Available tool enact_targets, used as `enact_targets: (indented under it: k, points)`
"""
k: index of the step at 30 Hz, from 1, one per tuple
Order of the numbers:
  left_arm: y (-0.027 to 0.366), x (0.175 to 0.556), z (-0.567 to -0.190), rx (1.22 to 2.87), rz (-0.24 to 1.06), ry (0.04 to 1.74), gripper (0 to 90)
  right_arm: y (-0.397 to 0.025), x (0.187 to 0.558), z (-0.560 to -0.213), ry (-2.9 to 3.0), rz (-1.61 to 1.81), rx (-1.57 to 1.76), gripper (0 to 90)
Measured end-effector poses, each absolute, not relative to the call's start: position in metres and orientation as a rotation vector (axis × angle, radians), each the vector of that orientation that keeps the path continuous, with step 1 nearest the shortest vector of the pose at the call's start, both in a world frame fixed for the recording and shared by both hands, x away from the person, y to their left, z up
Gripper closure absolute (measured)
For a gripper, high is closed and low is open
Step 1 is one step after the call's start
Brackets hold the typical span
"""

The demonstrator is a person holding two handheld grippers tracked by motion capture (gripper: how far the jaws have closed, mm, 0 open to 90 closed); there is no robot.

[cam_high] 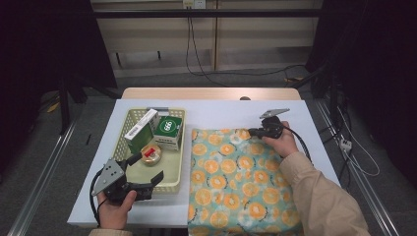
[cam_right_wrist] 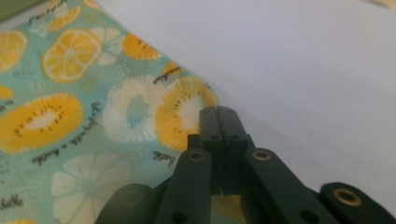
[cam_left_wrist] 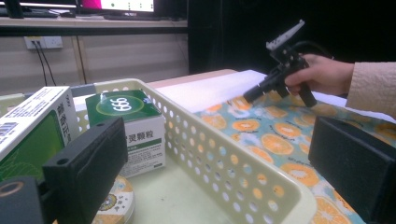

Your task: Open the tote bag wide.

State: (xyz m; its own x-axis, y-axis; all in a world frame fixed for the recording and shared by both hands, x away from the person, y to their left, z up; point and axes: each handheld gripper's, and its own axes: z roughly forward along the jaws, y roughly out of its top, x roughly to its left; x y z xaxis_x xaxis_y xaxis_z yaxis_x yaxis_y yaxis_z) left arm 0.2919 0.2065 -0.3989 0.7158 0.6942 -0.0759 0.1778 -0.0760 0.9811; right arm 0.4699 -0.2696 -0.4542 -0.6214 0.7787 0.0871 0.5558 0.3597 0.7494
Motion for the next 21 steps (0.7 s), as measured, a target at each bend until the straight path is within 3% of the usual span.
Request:
enact_targets:
  k: [19, 20, 21]
  points:
    - [0.203, 0.293, -0.393, 1.628, 0.477, 0.716, 4.6, -0.305, 0.552, -0.403, 2.003, 1.090, 1.440, 89.7]
    - [0.204, 0.293, -0.394, 1.626, 0.478, 0.720, 4.6, -0.308, 0.554, -0.403, 1.989, 1.108, 1.469, 84.8]
    - [0.204, 0.293, -0.394, 1.625, 0.479, 0.722, 4.6, -0.309, 0.555, -0.404, 1.979, 1.107, 1.463, 73.4]
